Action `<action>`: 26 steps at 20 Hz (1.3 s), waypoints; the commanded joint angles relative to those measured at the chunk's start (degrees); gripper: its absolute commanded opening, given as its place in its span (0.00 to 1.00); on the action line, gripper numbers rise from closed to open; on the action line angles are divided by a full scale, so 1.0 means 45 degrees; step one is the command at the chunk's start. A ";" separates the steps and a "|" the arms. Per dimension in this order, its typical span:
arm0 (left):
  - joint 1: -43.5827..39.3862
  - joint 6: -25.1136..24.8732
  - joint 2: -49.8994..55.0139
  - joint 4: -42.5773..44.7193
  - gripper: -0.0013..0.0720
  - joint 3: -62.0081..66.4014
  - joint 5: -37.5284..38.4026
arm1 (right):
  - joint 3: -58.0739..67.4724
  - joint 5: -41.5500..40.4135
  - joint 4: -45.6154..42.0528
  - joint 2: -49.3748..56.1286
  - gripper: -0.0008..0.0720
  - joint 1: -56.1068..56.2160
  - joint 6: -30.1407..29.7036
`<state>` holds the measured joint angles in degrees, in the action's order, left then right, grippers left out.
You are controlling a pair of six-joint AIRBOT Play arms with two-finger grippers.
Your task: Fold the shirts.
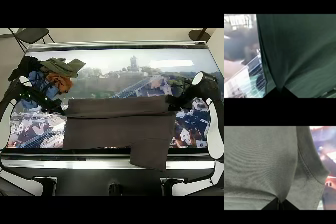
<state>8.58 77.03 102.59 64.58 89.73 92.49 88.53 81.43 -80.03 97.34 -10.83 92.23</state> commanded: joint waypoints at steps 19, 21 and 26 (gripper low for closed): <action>0.0991 -0.0238 -0.6708 0.0593 0.65 -1.1846 -0.3891 | -0.4566 0.1379 -0.0398 -0.3623 0.68 -0.2322 -0.0534; 0.0986 -0.0243 -0.6698 -0.0253 0.65 -1.1939 -0.4600 | -0.4566 0.1472 -0.0374 -0.3662 0.68 -0.2322 -0.0695; 0.0665 -0.0078 -0.6698 -0.1263 0.52 -1.1944 -0.5731 | -0.4619 0.1462 -0.0466 -0.3857 0.68 -0.2322 -0.0855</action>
<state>12.36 76.47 72.79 60.77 36.99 72.14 68.16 88.23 -81.73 80.55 -21.28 89.03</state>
